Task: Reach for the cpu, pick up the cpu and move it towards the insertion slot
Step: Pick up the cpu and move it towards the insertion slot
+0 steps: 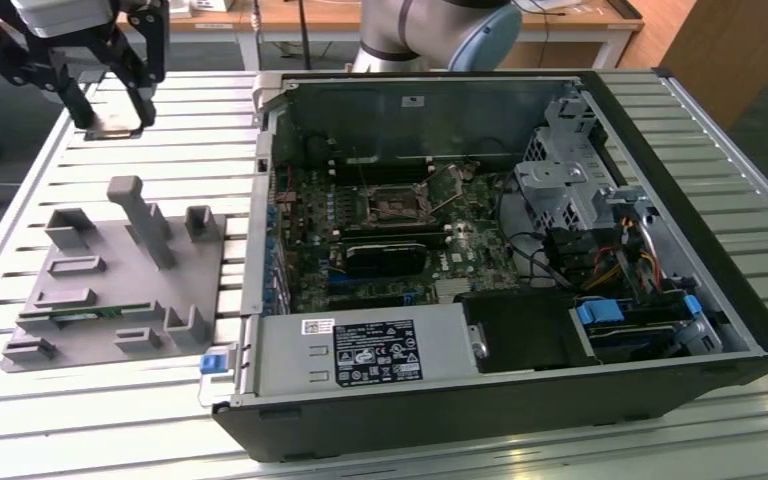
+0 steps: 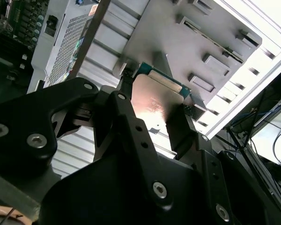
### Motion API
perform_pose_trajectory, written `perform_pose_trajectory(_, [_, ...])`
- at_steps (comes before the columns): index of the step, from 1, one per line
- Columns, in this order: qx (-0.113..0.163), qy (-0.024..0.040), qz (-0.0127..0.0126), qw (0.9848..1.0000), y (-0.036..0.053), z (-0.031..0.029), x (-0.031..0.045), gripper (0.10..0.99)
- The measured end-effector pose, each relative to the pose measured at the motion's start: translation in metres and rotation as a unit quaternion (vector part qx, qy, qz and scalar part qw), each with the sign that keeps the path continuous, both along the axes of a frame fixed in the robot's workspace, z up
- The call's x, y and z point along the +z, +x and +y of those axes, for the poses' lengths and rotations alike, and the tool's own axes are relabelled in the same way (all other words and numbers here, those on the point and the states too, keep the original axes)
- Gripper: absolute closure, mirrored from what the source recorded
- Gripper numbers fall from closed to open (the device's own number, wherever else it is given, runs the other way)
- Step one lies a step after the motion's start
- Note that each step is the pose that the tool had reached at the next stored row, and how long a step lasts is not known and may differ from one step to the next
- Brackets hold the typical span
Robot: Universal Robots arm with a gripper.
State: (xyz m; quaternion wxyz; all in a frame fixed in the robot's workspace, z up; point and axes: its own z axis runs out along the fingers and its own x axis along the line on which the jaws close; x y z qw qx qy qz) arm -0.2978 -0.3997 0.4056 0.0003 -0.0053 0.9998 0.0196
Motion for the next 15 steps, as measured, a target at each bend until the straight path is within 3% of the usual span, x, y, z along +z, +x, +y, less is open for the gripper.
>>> perform_pose_trajectory(15, [0.0,0.0,0.0,1.0,0.0244,0.0034,-0.0001,0.545])
